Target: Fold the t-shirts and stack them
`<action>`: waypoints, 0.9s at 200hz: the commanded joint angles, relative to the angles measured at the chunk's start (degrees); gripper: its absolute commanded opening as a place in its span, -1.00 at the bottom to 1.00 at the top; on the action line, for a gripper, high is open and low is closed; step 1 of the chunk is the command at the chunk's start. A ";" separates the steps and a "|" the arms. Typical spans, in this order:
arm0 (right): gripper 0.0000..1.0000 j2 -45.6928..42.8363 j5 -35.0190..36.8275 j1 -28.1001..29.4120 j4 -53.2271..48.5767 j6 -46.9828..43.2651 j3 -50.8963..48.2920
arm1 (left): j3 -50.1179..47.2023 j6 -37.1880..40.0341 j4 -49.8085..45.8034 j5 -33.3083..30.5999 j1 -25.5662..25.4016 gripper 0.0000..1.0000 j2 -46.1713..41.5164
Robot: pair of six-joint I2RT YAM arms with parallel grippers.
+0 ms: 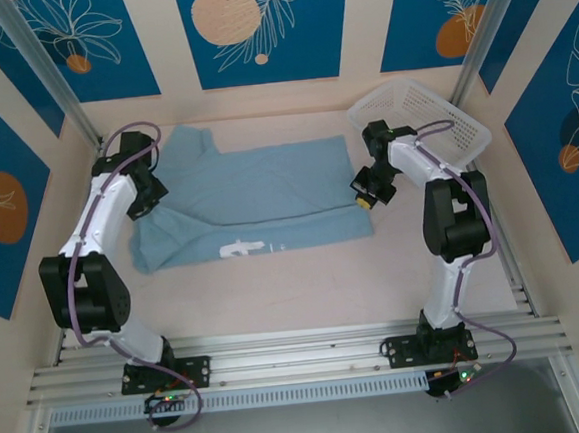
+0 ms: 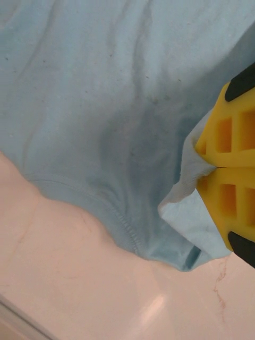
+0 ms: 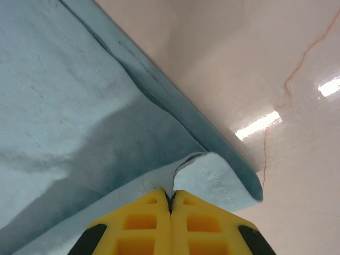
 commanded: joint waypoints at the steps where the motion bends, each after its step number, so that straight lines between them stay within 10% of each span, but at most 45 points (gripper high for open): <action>1: -1.00 1.86 1.15 -0.31 -2.07 1.14 2.96 | 2.81 2.87 0.81 -2.16 0.83 -1.00 1.74; 180: -1.00 8.69 2.36 -0.38 -2.93 1.58 9.75 | 14.72 13.35 1.53 1.19 2.77 -1.00 16.77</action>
